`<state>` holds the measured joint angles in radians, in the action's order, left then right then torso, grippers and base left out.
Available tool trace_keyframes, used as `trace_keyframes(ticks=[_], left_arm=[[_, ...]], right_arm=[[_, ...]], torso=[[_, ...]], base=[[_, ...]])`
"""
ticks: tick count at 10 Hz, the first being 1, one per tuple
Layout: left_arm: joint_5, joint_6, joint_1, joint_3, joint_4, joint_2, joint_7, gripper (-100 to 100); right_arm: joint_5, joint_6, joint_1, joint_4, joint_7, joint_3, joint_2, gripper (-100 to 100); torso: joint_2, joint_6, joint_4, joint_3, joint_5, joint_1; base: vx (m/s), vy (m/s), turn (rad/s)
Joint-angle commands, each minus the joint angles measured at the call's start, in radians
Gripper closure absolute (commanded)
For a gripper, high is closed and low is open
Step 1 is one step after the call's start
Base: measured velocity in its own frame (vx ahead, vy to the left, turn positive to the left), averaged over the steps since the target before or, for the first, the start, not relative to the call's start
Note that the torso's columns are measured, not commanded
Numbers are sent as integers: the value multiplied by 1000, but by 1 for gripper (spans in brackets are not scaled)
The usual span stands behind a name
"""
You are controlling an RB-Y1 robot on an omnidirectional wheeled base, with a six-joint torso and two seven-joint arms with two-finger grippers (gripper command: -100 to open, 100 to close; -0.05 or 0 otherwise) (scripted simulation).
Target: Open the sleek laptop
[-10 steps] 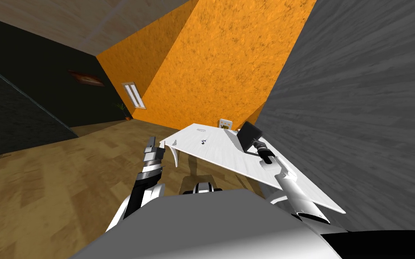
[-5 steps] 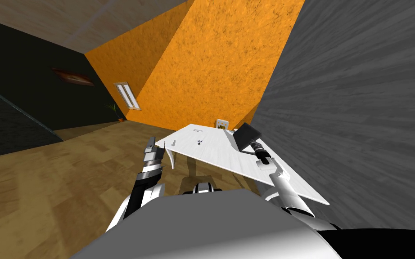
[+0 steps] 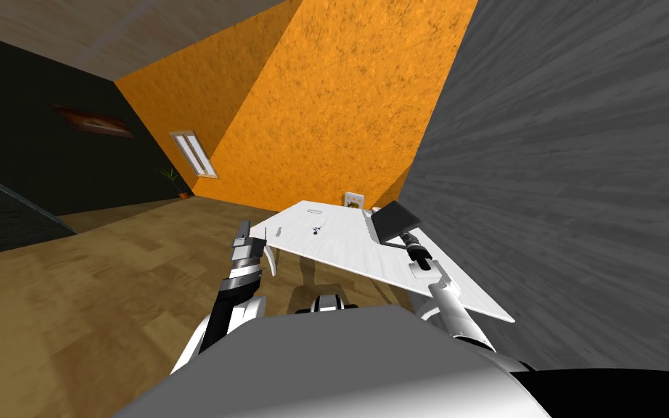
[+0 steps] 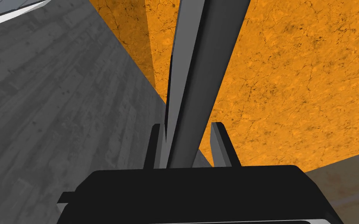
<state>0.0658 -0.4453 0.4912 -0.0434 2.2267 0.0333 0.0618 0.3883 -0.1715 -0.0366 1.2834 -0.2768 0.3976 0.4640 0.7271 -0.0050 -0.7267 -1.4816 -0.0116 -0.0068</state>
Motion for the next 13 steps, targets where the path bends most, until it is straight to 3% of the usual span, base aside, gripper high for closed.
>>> trace_keyframes(ticks=[1, 2, 3, 4, 5, 7, 8, 12, 13], left_arm=[[0, 0, 0, 0, 0, 0, 0, 0], [0, 0, 0, 0, 0, 0, 0, 0], [0, 0, 0, 0, 0, 0, 0, 0], [0, 0, 0, 0, 0, 0, 0, 0], [0, 0, 0, 0, 0, 0, 0, 0], [0, 0, 0, 0, 0, 0, 0, 0], [0, 0, 0, 0, 0, 0, 0, 0], [0, 0, 0, 0, 0, 0, 0, 0], [0, 0, 0, 0, 0, 0, 0, 0]], right_arm=[[-15, -30, 6, -35, 8, -1, -52, 100], [-27, -50, 3, -52, 15, 3, -73, 100], [-22, -45, -1, -35, 10, 16, -52, 100], [-51, -96, 3, -71, 27, 14, -97, 100], [-51, -96, 3, -71, 27, 14, -97, 100], [-78, -142, 7, -106, 43, 12, -140, 100], [-75, -88, -8, -70, 53, 16, -98, -100], [-82, -17, -36, -51, 82, 4, -49, -100], [-85, 19, -51, -42, 96, -2, -24, -100]], torso=[[0, -2, 0, 0, 1, 3], [0, -1, 0, 0, 1, 4], [0, -2, 0, 0, 1, 5], [2, -1, -5, 0, 7, 6], [2, 0, -5, 1, 7, 5], [4, -1, -4, 2, 6, 8], [3, -2, -4, 2, 5, 8], [14, 5, -13, 8, 13, 9], [13, 5, -13, 7, 14, 8]], base=[[15, -45, -31], [18, -55, -84], [-2, -24, -39], [23, -68, -109], [38, -68, -44], [44, -68, -37], [-8, -29, 32], [-68, 25, 51], [-80, 15, 64]])
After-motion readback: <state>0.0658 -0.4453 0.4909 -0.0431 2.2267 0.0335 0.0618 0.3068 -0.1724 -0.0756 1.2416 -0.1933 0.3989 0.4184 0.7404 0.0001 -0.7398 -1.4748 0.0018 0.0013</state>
